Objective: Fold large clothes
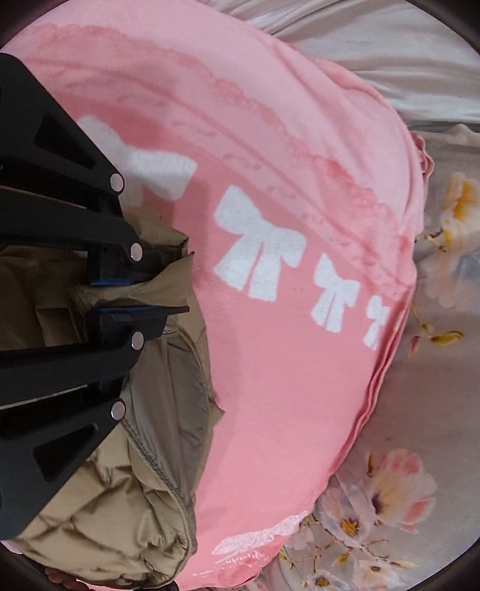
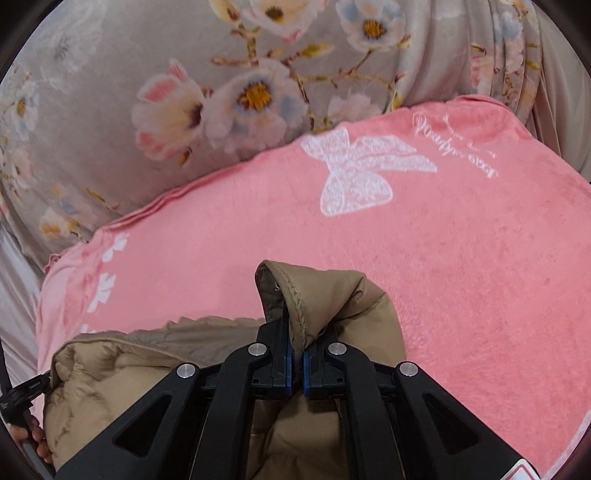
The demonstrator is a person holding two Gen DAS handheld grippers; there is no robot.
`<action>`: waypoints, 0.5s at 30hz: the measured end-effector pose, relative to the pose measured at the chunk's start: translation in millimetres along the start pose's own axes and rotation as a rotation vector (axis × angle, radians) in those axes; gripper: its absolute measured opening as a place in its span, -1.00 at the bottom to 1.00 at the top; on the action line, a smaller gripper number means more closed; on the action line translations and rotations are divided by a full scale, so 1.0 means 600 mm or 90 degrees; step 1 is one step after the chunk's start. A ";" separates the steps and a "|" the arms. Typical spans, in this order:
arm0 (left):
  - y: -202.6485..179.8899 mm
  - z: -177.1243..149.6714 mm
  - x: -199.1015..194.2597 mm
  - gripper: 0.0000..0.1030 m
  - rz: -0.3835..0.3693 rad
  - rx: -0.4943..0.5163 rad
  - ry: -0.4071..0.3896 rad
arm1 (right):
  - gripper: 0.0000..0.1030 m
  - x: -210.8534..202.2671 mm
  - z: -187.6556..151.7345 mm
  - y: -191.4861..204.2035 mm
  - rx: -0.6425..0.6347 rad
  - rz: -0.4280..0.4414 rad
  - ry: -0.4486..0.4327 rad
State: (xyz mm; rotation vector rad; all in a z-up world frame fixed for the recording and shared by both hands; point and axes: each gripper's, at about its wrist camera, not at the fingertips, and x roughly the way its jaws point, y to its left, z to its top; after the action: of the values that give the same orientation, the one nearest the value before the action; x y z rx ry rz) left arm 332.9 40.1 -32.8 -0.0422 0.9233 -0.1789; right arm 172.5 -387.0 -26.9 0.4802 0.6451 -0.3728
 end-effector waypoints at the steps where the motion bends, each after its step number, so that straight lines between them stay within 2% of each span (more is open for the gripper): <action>1: -0.002 -0.004 0.008 -0.86 0.002 0.003 0.000 | -0.94 0.009 -0.006 -0.001 -0.002 -0.004 0.009; 9: -0.021 -0.030 0.046 -0.84 0.017 0.023 -0.022 | -0.97 0.074 -0.046 -0.008 -0.006 -0.023 0.055; 15: -0.013 -0.036 0.054 -0.84 -0.001 0.004 -0.040 | -0.94 0.086 -0.053 -0.022 0.021 0.015 0.064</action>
State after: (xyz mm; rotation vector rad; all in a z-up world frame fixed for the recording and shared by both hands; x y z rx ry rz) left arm 333.4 27.5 -70.5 -0.0434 0.8607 -0.1814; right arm 189.2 -390.5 -86.8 0.5397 0.7317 -0.3386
